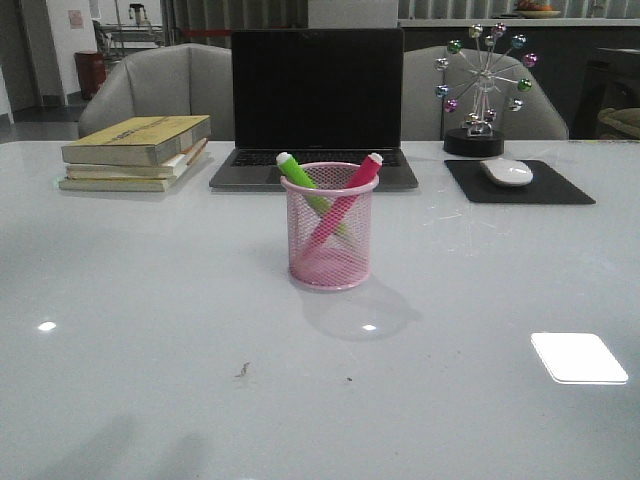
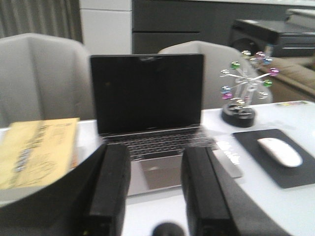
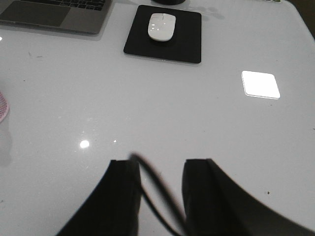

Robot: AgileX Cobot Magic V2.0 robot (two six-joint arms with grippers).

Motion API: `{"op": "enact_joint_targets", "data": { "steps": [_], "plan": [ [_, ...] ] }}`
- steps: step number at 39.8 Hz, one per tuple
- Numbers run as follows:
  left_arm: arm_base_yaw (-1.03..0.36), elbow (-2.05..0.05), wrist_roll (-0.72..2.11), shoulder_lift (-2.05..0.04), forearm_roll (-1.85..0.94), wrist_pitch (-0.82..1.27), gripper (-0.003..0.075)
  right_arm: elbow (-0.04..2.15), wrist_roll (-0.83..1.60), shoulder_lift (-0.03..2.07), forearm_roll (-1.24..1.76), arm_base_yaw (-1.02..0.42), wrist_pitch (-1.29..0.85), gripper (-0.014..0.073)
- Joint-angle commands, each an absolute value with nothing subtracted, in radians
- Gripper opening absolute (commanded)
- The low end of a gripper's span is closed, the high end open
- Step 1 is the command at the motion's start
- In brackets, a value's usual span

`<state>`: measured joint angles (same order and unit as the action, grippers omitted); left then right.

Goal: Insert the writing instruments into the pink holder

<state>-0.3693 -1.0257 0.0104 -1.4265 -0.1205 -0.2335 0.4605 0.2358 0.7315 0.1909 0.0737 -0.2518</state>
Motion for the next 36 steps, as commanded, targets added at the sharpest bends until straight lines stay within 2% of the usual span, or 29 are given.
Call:
{"op": "enact_joint_targets", "data": {
  "steps": [1, 6, 18, 36],
  "plan": [
    [-0.304, -1.050, 0.015, -1.319, -0.105, -0.173, 0.0344, 0.490, 0.245, 0.724, 0.185, 0.078, -0.173, 0.0352],
    [-0.221, -1.032, 0.015, -1.224, -0.063, -0.056, 0.0344, 0.490, 0.245, 0.724, 0.185, 0.078, -0.173, 0.0352],
    [-0.055, -0.842, 0.015, -0.979, -0.064, -0.032, 0.0344, 0.490, 0.245, 0.724, 0.185, 0.078, -0.173, 0.0352],
    [-0.031, -0.517, 0.013, -0.702, -0.129, 0.071, 0.0344, 0.490, 0.245, 0.724, 0.185, 0.078, -0.173, 0.0352]
  ]
}}
